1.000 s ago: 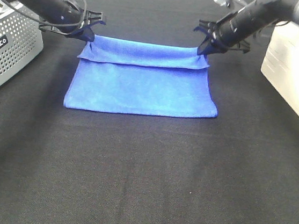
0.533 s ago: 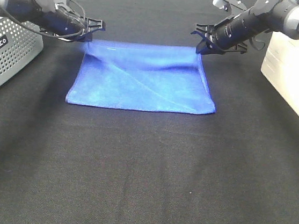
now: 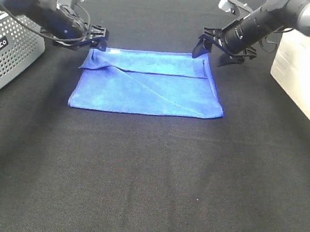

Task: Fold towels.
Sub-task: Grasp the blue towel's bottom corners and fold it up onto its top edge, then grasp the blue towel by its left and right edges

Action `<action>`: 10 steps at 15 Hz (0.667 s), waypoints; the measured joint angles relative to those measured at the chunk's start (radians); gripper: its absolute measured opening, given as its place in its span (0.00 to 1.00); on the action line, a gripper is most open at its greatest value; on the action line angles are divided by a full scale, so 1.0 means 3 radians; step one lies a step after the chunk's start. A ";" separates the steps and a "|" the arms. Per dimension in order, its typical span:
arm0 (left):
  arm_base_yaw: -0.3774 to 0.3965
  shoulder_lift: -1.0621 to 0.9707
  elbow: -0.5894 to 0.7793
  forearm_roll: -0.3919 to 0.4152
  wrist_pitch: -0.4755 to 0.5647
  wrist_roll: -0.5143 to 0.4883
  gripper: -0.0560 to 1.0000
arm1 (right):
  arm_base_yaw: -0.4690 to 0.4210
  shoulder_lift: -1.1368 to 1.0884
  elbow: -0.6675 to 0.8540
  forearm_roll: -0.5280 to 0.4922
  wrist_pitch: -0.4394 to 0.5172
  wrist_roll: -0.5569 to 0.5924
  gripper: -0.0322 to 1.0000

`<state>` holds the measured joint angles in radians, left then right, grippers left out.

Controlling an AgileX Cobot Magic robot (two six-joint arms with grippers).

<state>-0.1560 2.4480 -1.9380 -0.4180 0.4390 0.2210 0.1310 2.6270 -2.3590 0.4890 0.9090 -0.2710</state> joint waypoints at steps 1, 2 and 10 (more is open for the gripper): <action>0.0030 -0.0037 0.0000 0.0023 0.0183 0.0000 0.76 | 0.0000 -0.0040 0.0000 0.0000 0.0167 0.0000 0.75; 0.0070 -0.0047 0.0000 0.0033 0.0403 -0.0017 0.75 | 0.0000 -0.0077 0.0000 0.0000 0.0320 0.0000 0.75; 0.0237 -0.0307 0.0343 0.0017 0.1337 -0.0500 0.73 | -0.0243 -0.0100 0.0000 0.0190 0.0987 0.0380 0.75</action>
<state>-0.0850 2.3560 -1.8350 -0.4130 0.8400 0.0710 0.0580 2.5970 -2.3590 0.5460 1.2050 -0.1570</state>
